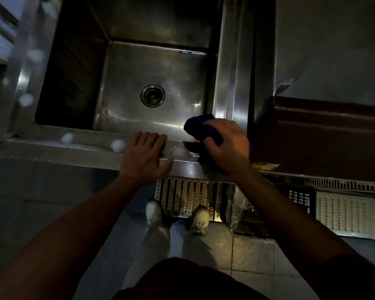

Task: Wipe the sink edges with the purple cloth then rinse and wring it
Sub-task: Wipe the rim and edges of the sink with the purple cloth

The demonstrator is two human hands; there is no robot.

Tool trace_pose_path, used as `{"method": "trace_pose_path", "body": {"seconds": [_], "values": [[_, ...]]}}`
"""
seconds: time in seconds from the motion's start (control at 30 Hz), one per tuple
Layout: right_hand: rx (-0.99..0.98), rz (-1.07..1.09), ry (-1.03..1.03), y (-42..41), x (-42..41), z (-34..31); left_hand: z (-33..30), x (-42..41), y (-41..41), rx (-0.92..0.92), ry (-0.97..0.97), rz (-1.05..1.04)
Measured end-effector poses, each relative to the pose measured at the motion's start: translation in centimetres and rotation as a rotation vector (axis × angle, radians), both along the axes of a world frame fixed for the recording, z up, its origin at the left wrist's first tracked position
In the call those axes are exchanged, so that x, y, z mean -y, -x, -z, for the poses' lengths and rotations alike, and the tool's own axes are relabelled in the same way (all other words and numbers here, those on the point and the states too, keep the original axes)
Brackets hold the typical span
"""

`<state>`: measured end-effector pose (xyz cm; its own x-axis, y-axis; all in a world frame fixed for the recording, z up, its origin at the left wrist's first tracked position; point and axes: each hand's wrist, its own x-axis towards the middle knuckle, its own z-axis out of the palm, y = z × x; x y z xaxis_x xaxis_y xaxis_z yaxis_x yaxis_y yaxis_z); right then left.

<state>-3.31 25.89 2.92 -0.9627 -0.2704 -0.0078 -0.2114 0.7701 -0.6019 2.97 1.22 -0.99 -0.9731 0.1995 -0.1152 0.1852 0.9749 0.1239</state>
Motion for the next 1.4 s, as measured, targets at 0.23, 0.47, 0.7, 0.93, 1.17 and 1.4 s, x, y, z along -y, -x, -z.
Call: {"method": "trace_pose_path", "body": {"seconds": [0.23, 0.47, 0.7, 0.93, 1.17, 1.4], "values": [[0.039, -0.12, -0.159, -3.6, 2.2, 2.2, -0.1, 0.0, 0.2, 0.03, 0.028, 0.003], [0.016, -0.088, -0.268, -6.0, -1.1, 1.3, -0.1, 0.0, 0.1, 0.021, 0.012, 0.005], [-0.01, 0.034, -0.262, -5.7, -4.0, -0.6, -0.2, 0.1, 0.1, 0.011, 0.0, 0.014], [-0.029, 0.144, -0.096, -3.9, -1.5, -0.6, -0.5, 0.0, -0.1, -0.012, -0.029, 0.018], [-0.109, 0.067, -0.357, -5.3, 1.6, 3.1, -0.9, 0.7, -0.3, -0.006, -0.214, 0.012], [-0.144, 0.098, -0.353, -5.2, 1.8, 3.4, -2.8, 10.0, 0.4, -0.16, -0.243, -0.057]]}}
